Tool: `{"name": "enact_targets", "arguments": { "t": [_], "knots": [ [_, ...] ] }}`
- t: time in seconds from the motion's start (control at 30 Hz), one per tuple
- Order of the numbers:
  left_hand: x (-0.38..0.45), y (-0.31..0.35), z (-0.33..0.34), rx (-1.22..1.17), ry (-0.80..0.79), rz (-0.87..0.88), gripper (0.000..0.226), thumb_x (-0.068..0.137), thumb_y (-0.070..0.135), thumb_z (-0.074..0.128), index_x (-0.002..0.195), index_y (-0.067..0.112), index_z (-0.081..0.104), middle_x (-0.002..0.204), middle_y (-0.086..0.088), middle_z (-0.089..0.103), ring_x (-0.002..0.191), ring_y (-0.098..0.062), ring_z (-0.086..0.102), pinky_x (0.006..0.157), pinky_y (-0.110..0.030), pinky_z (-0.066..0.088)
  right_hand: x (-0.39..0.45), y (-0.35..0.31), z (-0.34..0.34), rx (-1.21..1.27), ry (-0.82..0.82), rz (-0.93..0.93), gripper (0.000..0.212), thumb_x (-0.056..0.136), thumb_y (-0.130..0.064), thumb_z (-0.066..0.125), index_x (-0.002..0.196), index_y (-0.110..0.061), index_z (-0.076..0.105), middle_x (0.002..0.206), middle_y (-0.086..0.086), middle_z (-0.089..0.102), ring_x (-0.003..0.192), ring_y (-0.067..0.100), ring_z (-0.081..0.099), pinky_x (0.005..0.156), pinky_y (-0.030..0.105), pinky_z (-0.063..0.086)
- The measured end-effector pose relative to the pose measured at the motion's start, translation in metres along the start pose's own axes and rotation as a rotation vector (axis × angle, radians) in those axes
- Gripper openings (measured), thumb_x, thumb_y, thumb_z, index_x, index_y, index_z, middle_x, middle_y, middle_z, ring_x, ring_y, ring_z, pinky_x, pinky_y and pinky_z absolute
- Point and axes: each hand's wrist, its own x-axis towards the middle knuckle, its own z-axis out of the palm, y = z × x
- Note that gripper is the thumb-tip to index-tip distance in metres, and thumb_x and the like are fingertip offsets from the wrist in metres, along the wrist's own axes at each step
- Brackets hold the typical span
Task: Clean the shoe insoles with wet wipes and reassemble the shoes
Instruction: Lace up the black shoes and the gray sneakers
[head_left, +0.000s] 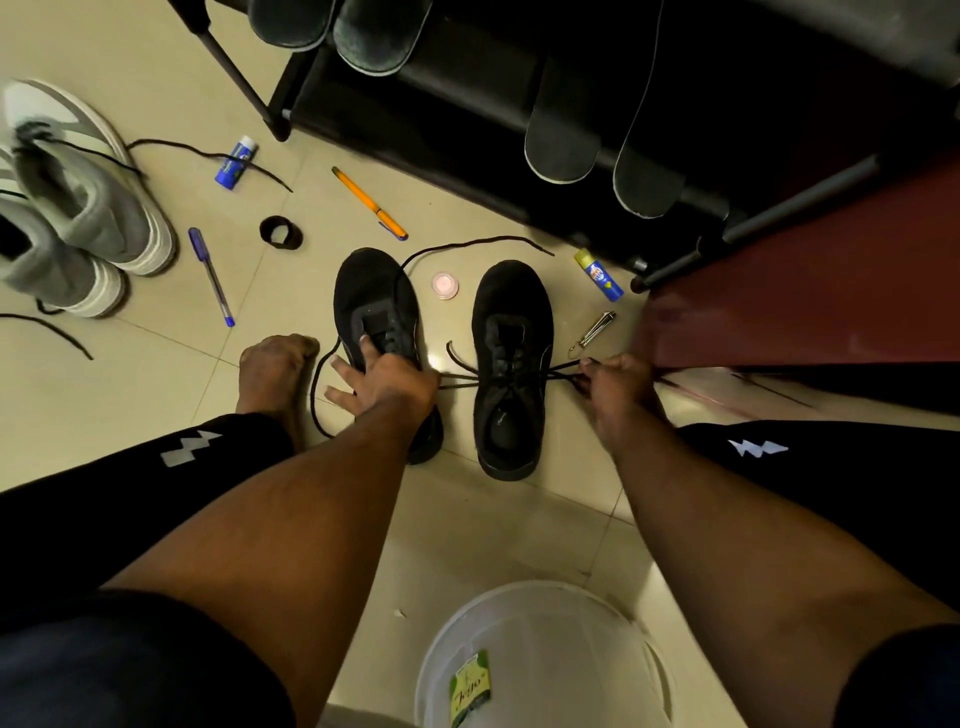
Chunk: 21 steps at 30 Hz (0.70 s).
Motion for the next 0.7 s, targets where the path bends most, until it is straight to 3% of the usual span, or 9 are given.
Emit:
{"name": "enact_targets", "arguments": {
  "t": [0.1,0.23,0.33,0.43,0.5,0.53,0.6,0.67,0.7],
  "knots": [
    [-0.004,0.004,0.005,0.008,0.04,0.107,0.049,0.09,0.042,0.064,0.133,0.019,0.055,0.166,-0.009,-0.001,0.15,-0.04,-0.013,0.118,-0.061,-0.003,-0.031,0.002,-0.002,-0.022,0.022,-0.054,0.024,0.083,-0.032,0.073,0.094,-0.015,0.059,0.083,0.005,0.063,0.073,0.022,0.057,0.062,0.028,0.046],
    [-0.018,0.007,0.014,-0.056,0.119,0.424,0.064,0.086,0.034,0.065,0.143,0.021,0.039,0.166,-0.007,0.003,0.152,-0.03,-0.008,0.12,-0.054,0.0,-0.067,0.02,0.002,-0.16,-0.059,-0.235,0.044,0.084,-0.021,0.074,0.118,-0.001,0.053,0.114,0.013,0.054,0.1,0.022,0.052,0.068,0.015,0.037],
    [-0.029,0.012,0.021,0.046,0.097,0.61,0.072,0.087,0.03,0.063,0.15,0.019,0.031,0.165,-0.006,0.01,0.153,-0.025,-0.003,0.122,-0.051,0.0,-0.085,0.043,0.008,-0.297,-0.164,-0.307,0.044,0.083,-0.021,0.075,0.118,-0.01,0.051,0.12,0.007,0.049,0.104,0.018,0.05,0.078,0.023,0.039],
    [-0.035,0.014,0.03,0.121,0.015,0.64,0.065,0.086,0.037,0.06,0.147,0.024,0.039,0.155,-0.005,0.035,0.148,-0.022,0.022,0.122,-0.049,-0.001,-0.074,0.049,0.013,-0.458,-0.198,-0.293,0.043,0.08,-0.021,0.075,0.115,-0.018,0.05,0.112,-0.004,0.046,0.095,0.015,0.051,0.079,0.031,0.048],
    [-0.037,0.016,0.039,0.179,-0.04,0.604,0.07,0.086,0.044,0.059,0.148,0.024,0.034,0.147,-0.003,0.045,0.14,-0.021,0.038,0.122,-0.047,-0.001,-0.042,0.057,0.017,-0.587,-0.195,-0.306,0.042,0.081,-0.035,0.073,0.112,-0.036,0.045,0.101,-0.017,0.041,0.089,0.01,0.053,0.079,0.029,0.044],
    [-0.037,0.018,0.043,0.176,-0.07,0.575,0.075,0.086,0.044,0.061,0.15,0.023,0.029,0.146,-0.004,0.046,0.138,-0.022,0.041,0.122,-0.047,0.003,-0.031,0.056,0.017,-0.649,-0.196,-0.32,0.043,0.08,-0.039,0.073,0.111,-0.041,0.042,0.098,-0.021,0.041,0.089,0.008,0.053,0.08,0.028,0.041],
    [-0.037,0.02,0.051,0.045,-0.17,0.508,0.081,0.083,0.032,0.067,0.151,0.024,0.022,0.143,-0.007,0.048,0.131,-0.027,0.049,0.12,-0.048,0.025,-0.036,0.046,0.021,-0.662,-0.224,-0.356,0.043,0.08,-0.022,0.073,0.115,-0.03,0.049,0.1,-0.014,0.048,0.091,0.01,0.053,0.083,0.033,0.046],
    [-0.04,0.022,0.054,-0.135,-0.271,0.462,0.083,0.083,0.014,0.067,0.15,0.027,0.02,0.137,-0.009,0.053,0.119,-0.029,0.058,0.101,-0.046,0.05,-0.045,0.04,0.02,-0.656,-0.24,-0.397,0.042,0.082,-0.008,0.067,0.12,-0.017,0.051,0.104,-0.001,0.057,0.097,0.02,0.057,0.087,0.04,0.05],
    [-0.04,0.023,0.055,-0.181,-0.29,0.465,0.083,0.084,0.008,0.065,0.15,0.027,0.019,0.137,-0.009,0.054,0.117,-0.029,0.059,0.096,-0.043,0.053,-0.051,0.039,0.019,-0.68,-0.22,-0.436,0.04,0.084,-0.007,0.064,0.121,-0.016,0.051,0.107,0.002,0.059,0.1,0.022,0.058,0.088,0.04,0.05]
  ]
}}
